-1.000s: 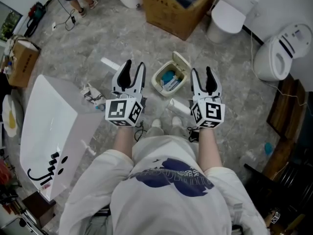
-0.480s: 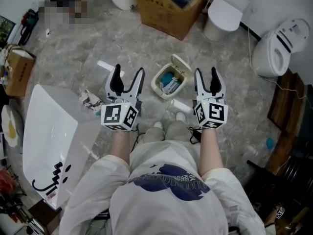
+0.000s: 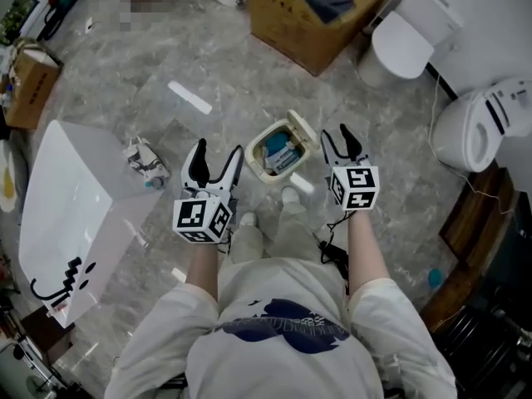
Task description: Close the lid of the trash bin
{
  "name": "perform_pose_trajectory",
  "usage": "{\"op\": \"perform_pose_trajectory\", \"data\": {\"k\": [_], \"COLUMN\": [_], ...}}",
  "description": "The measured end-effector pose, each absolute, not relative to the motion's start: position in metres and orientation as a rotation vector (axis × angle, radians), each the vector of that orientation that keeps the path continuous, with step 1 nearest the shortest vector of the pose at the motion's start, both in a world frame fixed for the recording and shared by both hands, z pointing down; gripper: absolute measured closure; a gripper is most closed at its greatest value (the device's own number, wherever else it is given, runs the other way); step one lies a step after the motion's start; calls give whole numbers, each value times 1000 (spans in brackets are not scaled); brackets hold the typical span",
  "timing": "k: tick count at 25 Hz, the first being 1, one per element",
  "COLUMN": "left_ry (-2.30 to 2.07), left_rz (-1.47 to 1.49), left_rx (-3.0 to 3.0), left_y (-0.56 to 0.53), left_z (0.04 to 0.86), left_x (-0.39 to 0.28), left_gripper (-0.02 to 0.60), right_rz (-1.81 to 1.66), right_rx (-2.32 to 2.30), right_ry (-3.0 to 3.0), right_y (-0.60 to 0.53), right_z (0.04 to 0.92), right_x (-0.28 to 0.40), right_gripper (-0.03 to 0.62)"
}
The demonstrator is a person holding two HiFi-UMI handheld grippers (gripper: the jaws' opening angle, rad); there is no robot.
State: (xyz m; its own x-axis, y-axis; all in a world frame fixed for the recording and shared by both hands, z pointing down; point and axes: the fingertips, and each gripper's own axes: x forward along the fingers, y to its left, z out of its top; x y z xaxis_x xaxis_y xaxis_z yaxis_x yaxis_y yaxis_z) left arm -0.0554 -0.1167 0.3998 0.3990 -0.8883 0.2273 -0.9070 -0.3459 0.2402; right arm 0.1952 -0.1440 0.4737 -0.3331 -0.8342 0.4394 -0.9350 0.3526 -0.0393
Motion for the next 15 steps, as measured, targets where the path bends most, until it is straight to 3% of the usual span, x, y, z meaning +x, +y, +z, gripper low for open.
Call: {"op": "perform_pose_trajectory", "data": {"k": [15], "left_ry": [-1593], "left_rz": [245], "left_rx": [1966], "left_y": [-164], "left_z": [558], "left_x": [-24], "left_gripper": [250], "right_rz": [668], "right_rx": [906], "right_ry": [-2123], "right_y": [-212], "right_z": [684], "right_x": [171], "right_gripper": [432]}}
